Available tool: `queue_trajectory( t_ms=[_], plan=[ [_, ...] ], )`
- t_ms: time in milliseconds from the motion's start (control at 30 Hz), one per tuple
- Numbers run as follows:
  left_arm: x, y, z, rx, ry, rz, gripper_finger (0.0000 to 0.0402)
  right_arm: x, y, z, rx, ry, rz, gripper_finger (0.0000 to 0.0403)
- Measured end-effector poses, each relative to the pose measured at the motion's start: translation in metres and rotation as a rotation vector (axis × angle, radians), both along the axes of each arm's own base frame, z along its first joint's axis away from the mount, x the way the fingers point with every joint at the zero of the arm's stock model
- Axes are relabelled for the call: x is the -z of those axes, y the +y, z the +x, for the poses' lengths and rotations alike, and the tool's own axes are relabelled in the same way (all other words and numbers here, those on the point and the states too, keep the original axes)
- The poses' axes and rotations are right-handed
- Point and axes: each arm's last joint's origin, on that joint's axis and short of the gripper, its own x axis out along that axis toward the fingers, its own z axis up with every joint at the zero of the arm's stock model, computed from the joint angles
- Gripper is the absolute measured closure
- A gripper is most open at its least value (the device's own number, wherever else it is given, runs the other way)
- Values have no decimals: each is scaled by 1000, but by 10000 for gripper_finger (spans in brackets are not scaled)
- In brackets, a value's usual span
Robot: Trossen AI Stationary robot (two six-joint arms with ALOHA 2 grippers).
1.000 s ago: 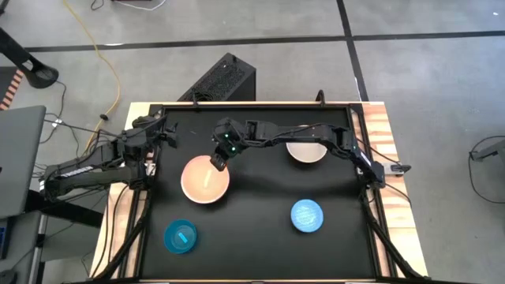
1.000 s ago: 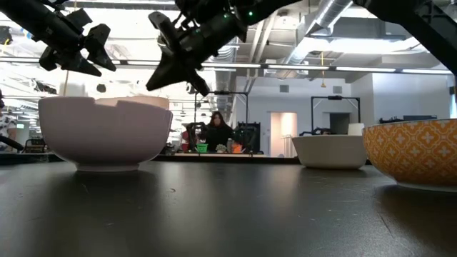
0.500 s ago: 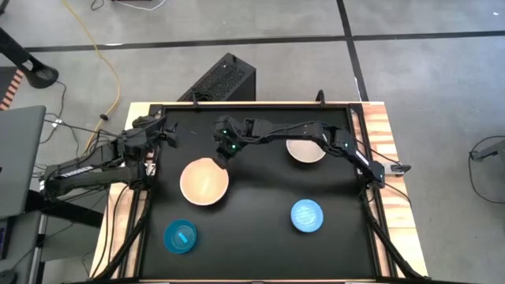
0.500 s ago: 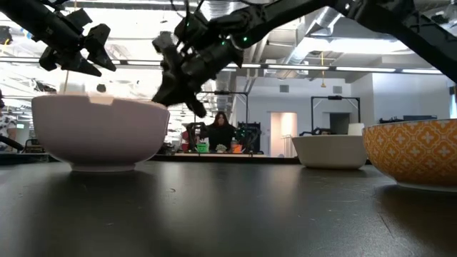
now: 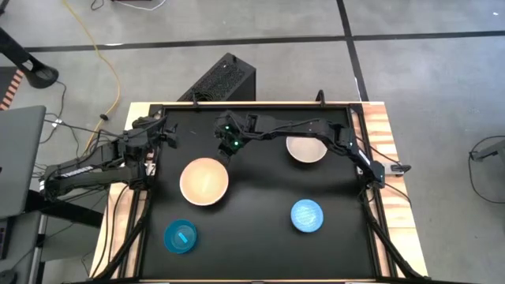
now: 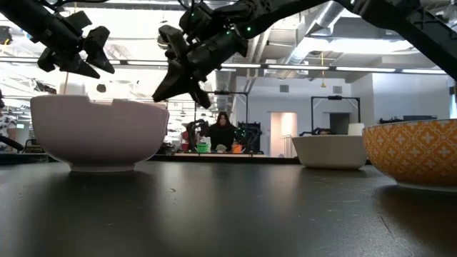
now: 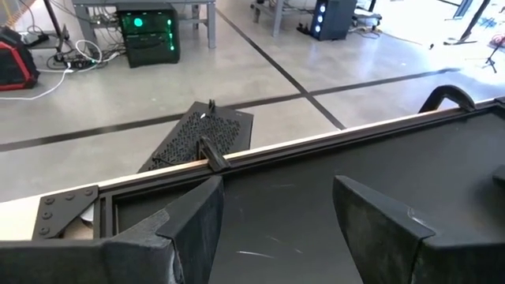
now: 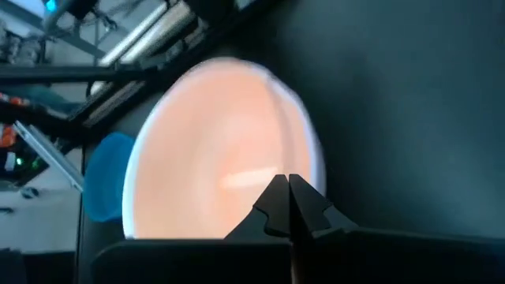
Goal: Nest bowls inside each other
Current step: Stack the pink bowl on top of the white bowl, then stack the light brown bowl on top of the pink bowl
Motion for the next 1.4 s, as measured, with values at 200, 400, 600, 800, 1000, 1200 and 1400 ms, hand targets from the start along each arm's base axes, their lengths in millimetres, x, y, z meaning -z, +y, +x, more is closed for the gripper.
queue_trajectory(
  t_ms=[200, 400, 600, 800, 1000, 1200, 1400],
  plan=[
    [1, 0, 0, -3, 6, -9, 173, -6, -2, 1, -128, -84, 93, 402],
    [9, 1, 2, -8, 9, -25, 173, 12, 17, 6, -168, -44, 109, 402],
    [14, 1, 3, -22, -13, -53, 173, 23, 16, 5, -66, -2, 68, 402],
    [14, 1, 3, -21, -10, -52, 173, 26, 12, 4, -24, 11, 43, 403],
    [14, 1, 3, -22, -21, -54, 173, 19, 4, 0, -37, 4, 69, 402],
    [14, 1, 4, 4, -28, -68, 173, -21, -20, -35, -38, 45, 24, 397],
    [14, 0, 4, 15, -41, -79, 173, -46, -39, -99, 66, 351, -195, 396]
  ],
)
